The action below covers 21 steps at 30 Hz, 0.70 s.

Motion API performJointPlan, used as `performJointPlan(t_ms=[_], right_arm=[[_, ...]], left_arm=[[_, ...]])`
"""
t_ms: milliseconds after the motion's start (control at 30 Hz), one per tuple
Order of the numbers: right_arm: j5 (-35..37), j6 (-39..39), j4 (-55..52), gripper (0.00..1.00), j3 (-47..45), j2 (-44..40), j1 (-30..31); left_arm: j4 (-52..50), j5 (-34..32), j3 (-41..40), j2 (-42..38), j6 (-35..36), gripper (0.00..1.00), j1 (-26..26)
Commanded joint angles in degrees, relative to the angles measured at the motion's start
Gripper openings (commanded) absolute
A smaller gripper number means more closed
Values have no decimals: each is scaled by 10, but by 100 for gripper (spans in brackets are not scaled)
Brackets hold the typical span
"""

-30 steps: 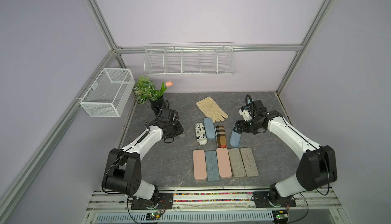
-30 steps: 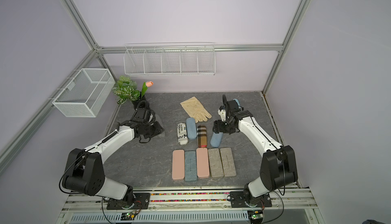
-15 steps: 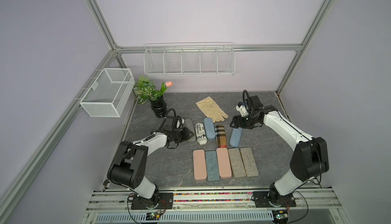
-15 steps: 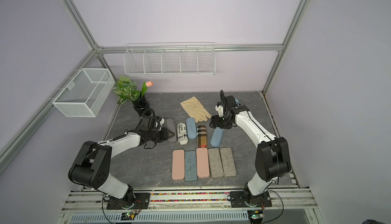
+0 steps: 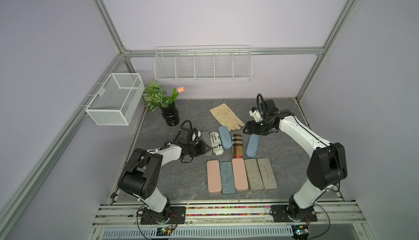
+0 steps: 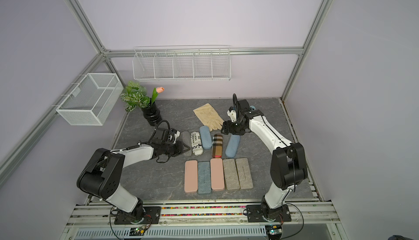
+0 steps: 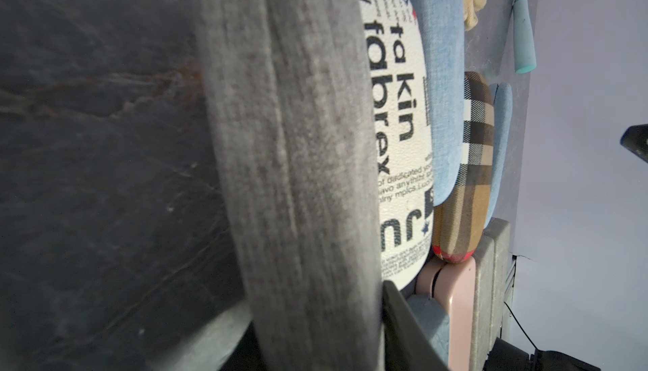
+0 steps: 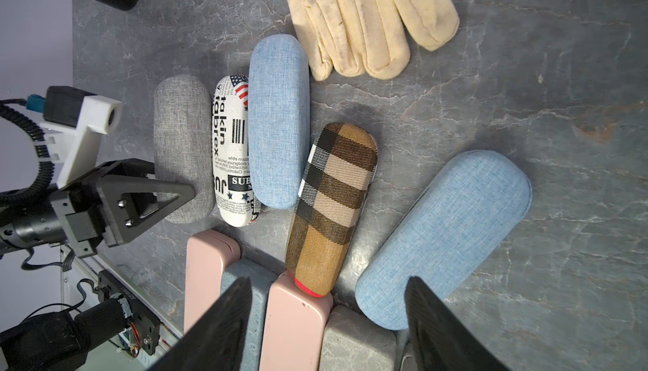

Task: Close the glasses case
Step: Place the glasses case at the center of the board.

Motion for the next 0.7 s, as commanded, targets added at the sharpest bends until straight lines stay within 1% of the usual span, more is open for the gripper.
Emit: performJointPlan(t_ms=[0,100,167,233,400,433,467,533,567,600,667], right_arm=[[-11,1,-1,72,12,9,5],[-11,0,-4,72,18,12,11],[-8,-3,-8,72,25,18,17],[-4,-3,-10,72,33,23,23],[20,-4,-12,71,61,42,46],[24,-5,-13,69,69,49,51],[32,-4,-14,61,78,57,57],[42,-4,-12,50,97,72,66],[47,-1,-11,41,107,82,70],[50,1,-9,35,116,92,73],[48,6,0,24,134,113,78]], left_arm=[[-9,5,-10,-10,12,42,-6],[-22,-4,-9,-15,17,56,-6],[-33,-9,-6,-20,21,62,-7],[-42,-13,-5,-24,26,64,-6],[-67,-24,0,-32,35,66,-6],[-69,-28,0,-33,35,66,-7],[-70,-30,-1,-36,34,66,-6],[-70,-30,-2,-38,30,67,-6],[-71,-32,-2,-39,29,68,-7],[-72,-33,-2,-41,28,68,-6],[-72,-37,-5,-45,25,69,-7]])
